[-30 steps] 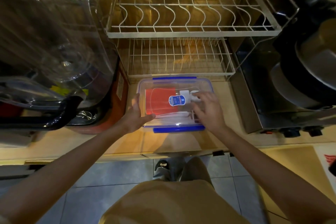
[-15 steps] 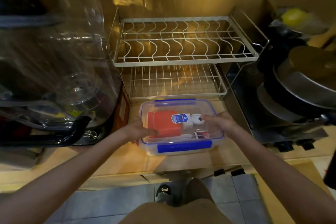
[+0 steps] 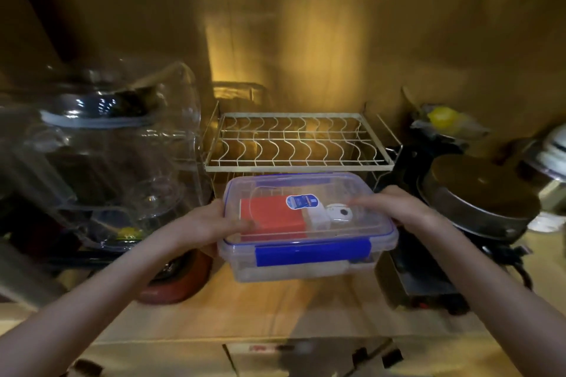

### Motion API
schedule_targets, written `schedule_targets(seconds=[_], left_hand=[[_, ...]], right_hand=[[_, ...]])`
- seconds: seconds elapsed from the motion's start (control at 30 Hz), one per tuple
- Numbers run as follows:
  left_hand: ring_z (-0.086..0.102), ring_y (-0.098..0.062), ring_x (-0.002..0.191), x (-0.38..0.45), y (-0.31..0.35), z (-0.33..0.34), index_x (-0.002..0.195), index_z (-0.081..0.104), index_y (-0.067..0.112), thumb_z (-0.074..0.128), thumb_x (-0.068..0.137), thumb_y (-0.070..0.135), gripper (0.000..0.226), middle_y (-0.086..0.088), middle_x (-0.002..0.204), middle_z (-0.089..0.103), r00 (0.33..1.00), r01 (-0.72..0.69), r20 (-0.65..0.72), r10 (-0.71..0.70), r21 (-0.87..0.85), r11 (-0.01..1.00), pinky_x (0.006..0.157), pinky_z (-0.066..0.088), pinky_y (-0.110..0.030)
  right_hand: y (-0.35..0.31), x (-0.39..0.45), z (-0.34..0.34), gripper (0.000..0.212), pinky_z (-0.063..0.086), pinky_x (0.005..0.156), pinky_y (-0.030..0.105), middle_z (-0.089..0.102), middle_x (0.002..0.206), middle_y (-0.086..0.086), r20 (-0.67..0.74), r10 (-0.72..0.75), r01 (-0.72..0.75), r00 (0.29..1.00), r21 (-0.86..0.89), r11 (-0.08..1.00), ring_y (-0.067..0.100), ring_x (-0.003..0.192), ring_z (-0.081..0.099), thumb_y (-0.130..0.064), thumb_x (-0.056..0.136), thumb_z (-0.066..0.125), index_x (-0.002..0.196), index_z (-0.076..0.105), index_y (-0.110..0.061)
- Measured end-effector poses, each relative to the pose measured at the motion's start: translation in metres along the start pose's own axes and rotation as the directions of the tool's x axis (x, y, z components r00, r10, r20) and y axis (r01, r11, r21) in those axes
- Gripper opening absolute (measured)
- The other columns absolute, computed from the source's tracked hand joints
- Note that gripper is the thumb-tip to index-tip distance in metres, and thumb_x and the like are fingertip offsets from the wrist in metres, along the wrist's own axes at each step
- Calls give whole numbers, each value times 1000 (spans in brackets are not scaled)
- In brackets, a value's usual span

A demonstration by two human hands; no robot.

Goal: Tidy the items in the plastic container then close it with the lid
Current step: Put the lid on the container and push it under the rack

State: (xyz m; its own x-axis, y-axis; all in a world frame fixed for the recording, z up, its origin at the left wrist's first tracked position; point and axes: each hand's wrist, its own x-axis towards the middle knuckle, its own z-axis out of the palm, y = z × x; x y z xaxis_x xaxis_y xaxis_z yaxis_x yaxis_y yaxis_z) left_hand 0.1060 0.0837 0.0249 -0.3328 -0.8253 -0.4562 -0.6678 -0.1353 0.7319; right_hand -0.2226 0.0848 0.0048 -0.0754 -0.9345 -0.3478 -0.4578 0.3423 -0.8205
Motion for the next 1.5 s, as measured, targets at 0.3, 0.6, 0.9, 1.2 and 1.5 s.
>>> schedule_targets(seconds=[0.3, 0.6, 0.9, 1.2, 1.5], left_hand=[[70, -24, 87, -55, 60, -21, 98, 57, 26, 71, 69, 50, 40, -6, 94, 72, 966, -131, -233, 110, -77, 988, 82, 57, -45], [64, -16, 84, -49, 99, -43, 125, 43, 14, 63, 80, 36, 54, 1, 88, 62, 884, -195, -453, 118, -127, 973, 69, 52, -28], [57, -22, 96, 1, 103, -54, 135, 34, 8, 56, 88, 32, 57, -16, 127, 55, 785, -248, -615, 73, -205, 947, 86, 49, -40], [60, -27, 105, 59, 88, -55, 136, 36, 9, 56, 89, 17, 52, -20, 129, 54, 742, -283, -668, 53, -240, 928, 81, 52, -36], [53, -30, 117, 100, 79, -76, 135, 40, 22, 71, 73, 43, 73, -16, 135, 47, 786, -140, -617, 37, -120, 983, 99, 47, -46]], right_hand=[[-75, -34, -38, 38, 54, 59, 25, 75, 64, 2, -29, -33, 33, 999, 9, 999, 11, 59, 71, -42, 71, 75, 84, 69, -7], [-115, -28, -56, 49, 49, 52, 21, 71, 66, 5, -218, -194, 226, 957, 136, 964, 14, 59, 68, -39, 73, 76, 95, 69, 4], [-130, 21, -39, 60, 40, 55, 26, 62, 97, 9, -305, -133, 210, 943, 235, 949, 16, 77, 60, -36, 80, 67, 124, 49, 0], [-114, 77, -2, 33, 50, 60, 24, 69, 94, 8, -211, -164, 225, 964, 308, 924, 17, 81, 69, -22, 86, 63, 114, 57, -5], [-118, 121, 5, 35, 51, 66, 28, 66, 93, 7, -236, -136, 212, 962, 337, 917, 19, 83, 66, -21, 89, 60, 120, 54, -5]])
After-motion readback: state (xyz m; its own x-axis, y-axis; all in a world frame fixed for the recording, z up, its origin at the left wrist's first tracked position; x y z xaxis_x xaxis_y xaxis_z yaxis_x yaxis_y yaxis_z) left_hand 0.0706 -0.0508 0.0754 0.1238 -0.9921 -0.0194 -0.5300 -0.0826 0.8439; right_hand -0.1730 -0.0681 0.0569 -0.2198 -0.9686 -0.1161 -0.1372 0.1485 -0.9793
